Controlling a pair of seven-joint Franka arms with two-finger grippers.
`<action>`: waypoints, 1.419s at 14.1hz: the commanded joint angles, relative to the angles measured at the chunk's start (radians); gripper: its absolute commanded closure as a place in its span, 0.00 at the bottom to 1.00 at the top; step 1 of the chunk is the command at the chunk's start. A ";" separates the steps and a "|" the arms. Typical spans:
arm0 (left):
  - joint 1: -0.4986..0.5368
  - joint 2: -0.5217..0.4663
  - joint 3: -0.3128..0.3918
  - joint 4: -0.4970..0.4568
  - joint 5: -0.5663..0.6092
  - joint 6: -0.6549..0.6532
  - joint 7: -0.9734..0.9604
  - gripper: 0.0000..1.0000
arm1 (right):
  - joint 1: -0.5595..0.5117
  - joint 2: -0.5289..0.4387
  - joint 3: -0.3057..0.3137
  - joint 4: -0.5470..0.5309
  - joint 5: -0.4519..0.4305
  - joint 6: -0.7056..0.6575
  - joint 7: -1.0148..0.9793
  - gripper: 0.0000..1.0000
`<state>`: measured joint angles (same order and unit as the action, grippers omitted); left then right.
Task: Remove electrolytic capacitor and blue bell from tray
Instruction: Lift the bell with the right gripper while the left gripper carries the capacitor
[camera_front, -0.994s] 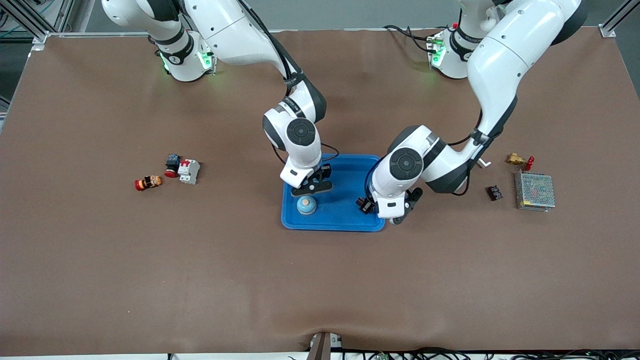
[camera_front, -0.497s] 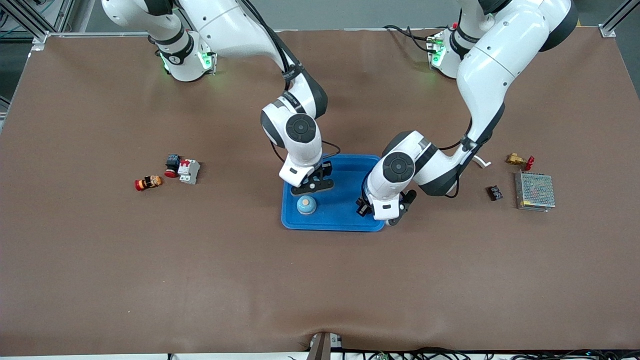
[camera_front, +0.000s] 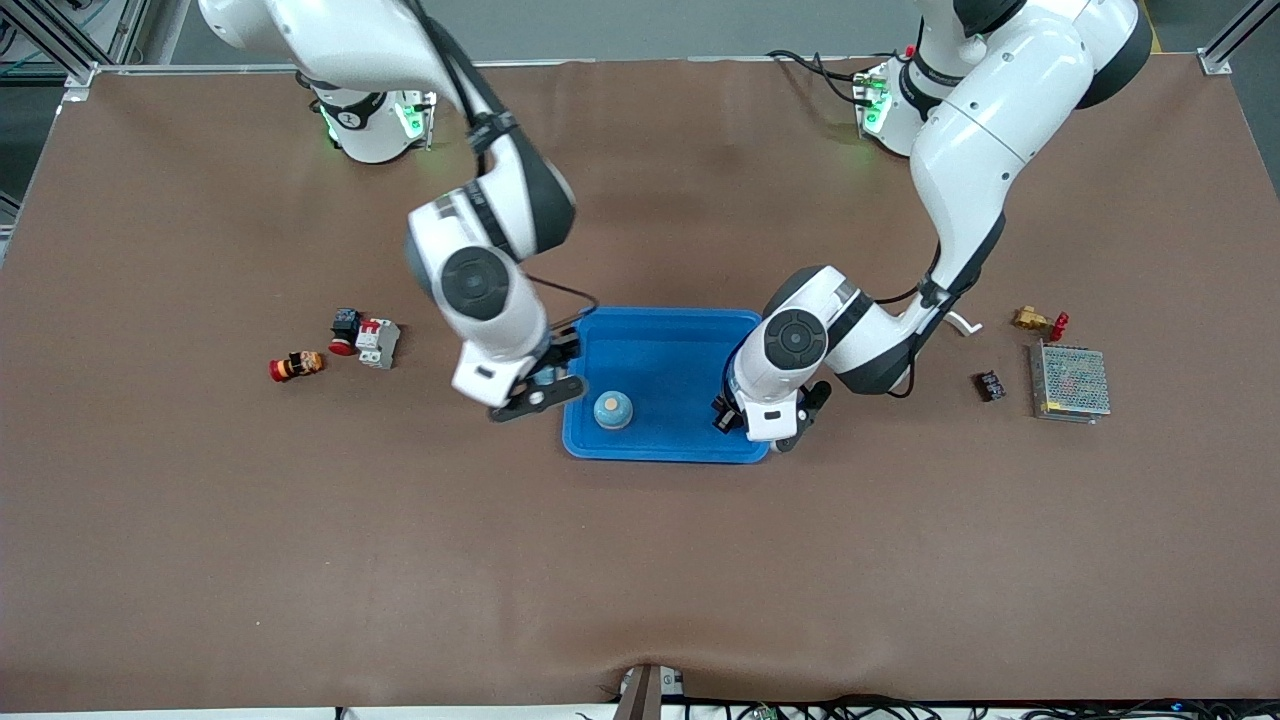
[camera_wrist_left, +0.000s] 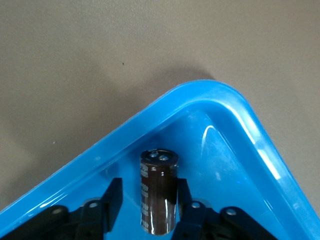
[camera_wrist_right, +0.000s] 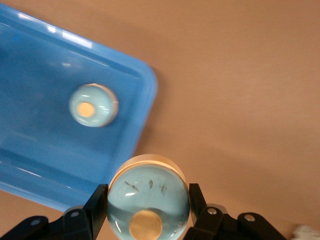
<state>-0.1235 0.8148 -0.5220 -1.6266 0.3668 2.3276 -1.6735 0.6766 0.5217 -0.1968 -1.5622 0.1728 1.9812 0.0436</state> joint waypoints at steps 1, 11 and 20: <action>-0.016 0.018 0.010 0.028 0.000 0.006 -0.008 0.69 | -0.104 -0.043 0.014 -0.022 0.004 -0.045 -0.199 0.52; -0.012 -0.069 -0.004 0.125 0.009 -0.097 0.108 1.00 | -0.359 -0.023 0.013 -0.024 -0.009 -0.019 -0.715 0.53; 0.154 -0.212 -0.001 0.062 0.007 -0.346 0.595 1.00 | -0.479 0.121 0.013 -0.028 -0.018 0.146 -1.011 0.53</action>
<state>-0.0072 0.6586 -0.5193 -1.5020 0.3689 1.9969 -1.1255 0.2317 0.6240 -0.2007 -1.5947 0.1701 2.1037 -0.9070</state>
